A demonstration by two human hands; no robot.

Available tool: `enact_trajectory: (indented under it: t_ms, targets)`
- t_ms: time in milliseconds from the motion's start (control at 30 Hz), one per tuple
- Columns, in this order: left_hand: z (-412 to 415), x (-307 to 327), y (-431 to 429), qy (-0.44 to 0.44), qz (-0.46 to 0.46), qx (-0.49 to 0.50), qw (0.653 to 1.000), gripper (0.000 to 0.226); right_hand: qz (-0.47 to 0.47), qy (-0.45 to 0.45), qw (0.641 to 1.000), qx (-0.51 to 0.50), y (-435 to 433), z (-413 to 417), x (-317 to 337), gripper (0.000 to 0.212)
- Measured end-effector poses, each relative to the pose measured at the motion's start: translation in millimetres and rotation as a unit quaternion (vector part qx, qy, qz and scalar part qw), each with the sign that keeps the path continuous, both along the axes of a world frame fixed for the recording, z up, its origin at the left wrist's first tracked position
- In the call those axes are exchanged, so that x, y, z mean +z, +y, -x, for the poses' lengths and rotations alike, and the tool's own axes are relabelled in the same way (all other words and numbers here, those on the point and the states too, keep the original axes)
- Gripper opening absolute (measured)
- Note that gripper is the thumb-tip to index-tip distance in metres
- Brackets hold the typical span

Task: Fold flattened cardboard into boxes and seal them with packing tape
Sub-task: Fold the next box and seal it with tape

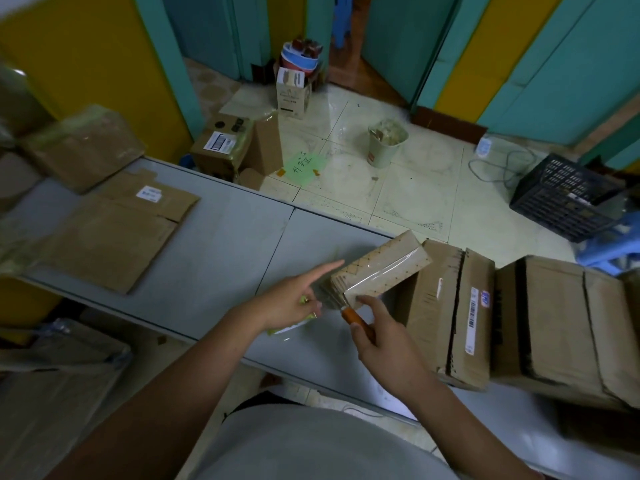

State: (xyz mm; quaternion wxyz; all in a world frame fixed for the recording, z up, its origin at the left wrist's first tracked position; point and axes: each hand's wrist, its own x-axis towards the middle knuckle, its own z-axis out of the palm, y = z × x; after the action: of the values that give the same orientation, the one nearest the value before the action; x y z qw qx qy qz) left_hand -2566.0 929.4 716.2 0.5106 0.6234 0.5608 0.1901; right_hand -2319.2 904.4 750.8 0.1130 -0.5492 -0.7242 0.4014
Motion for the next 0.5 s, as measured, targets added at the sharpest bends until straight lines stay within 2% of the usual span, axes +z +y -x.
enact_trajectory:
  t_ms: [167, 367, 500]
  targets:
    - [1.6, 8.6, 8.0, 0.028, -0.013, -0.010, 0.999, 0.083, 0.037, 0.045, 0.998, -0.015, 19.7, 0.5, 0.5, 0.049]
    - [12.2, 15.3, 22.0, 0.025, 0.026, 0.014, 0.999, 0.091, 0.076, 0.019, 0.997, 0.006, 40.5, 16.2, 16.0, 0.055]
    - [18.9, 18.2, 27.9, 0.032, 0.048, 0.023, 0.998, 0.097, 0.058, 0.013, 0.998, 0.006, 33.8, 24.5, 25.6, 0.043]
